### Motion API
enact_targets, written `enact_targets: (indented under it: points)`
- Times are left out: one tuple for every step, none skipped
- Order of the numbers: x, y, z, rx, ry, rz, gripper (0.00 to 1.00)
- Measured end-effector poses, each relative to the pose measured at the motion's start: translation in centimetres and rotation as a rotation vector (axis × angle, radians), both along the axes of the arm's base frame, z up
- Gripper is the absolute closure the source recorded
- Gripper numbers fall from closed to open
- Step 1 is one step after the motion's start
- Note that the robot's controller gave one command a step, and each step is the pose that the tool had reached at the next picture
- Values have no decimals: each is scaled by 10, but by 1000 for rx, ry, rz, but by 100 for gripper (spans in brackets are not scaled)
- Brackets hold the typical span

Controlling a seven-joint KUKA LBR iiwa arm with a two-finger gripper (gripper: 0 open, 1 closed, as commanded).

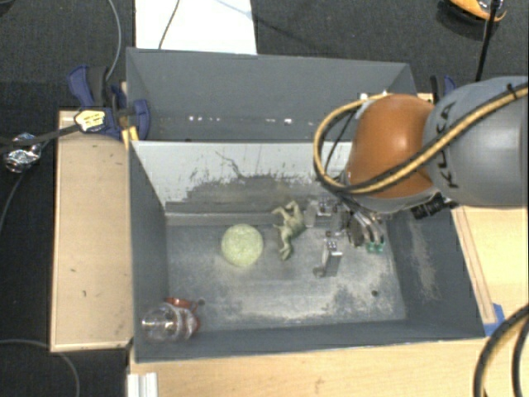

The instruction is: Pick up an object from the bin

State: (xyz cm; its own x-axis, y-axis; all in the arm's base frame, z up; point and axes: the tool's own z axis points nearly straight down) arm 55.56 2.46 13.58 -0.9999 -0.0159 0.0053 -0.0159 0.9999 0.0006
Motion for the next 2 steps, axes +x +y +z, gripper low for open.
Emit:
enact_targets:
  points:
    - [2, 0, 4, 0, -8, -1, 0]
    - [17, 34, -22, -1, -13, 56, 0]
